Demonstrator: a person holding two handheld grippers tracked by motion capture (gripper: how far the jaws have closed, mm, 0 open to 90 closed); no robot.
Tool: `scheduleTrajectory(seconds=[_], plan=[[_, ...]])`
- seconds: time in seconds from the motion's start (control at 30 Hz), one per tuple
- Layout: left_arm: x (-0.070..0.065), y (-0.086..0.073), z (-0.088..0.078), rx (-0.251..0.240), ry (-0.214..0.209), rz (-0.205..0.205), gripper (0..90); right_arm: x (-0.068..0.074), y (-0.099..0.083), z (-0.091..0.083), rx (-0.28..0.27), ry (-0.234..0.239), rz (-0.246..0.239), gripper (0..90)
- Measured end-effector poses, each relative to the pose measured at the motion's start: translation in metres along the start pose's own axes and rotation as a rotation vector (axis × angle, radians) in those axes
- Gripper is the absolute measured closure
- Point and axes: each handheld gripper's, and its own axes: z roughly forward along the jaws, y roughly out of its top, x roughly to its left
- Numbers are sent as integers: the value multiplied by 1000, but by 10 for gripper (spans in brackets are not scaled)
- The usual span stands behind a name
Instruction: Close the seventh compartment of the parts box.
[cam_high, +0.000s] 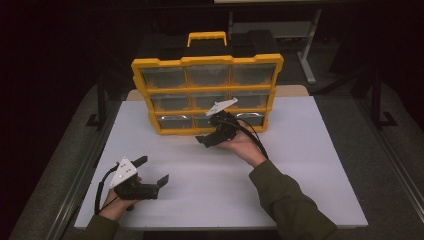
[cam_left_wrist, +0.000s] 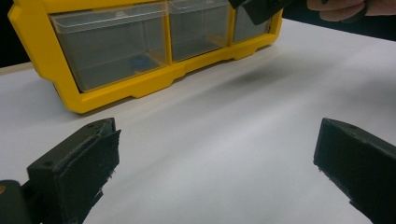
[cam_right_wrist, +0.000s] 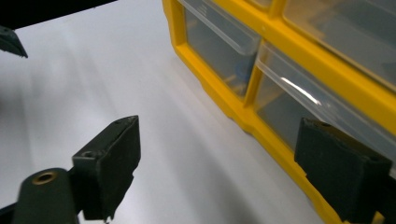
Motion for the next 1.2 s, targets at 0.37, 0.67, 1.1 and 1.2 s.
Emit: scheduleTrajectory(seconds=[0.37, 0.67, 1.1, 1.2], plan=[[-1, -1, 1, -1, 2, -6, 0, -8, -27, -16, 2, -20, 19, 96], [-1, -1, 2, -2, 0, -9, 0, -11, -49, -36, -19, -18, 46, 43], [-2, -1, 1, -2, -4, -9, 0, -8, -78, -65, -63, -28, 56, 13], [-2, 0, 1, -4, -5, -7, 0, -6, -85, -72, -84, -34, 49, 4]])
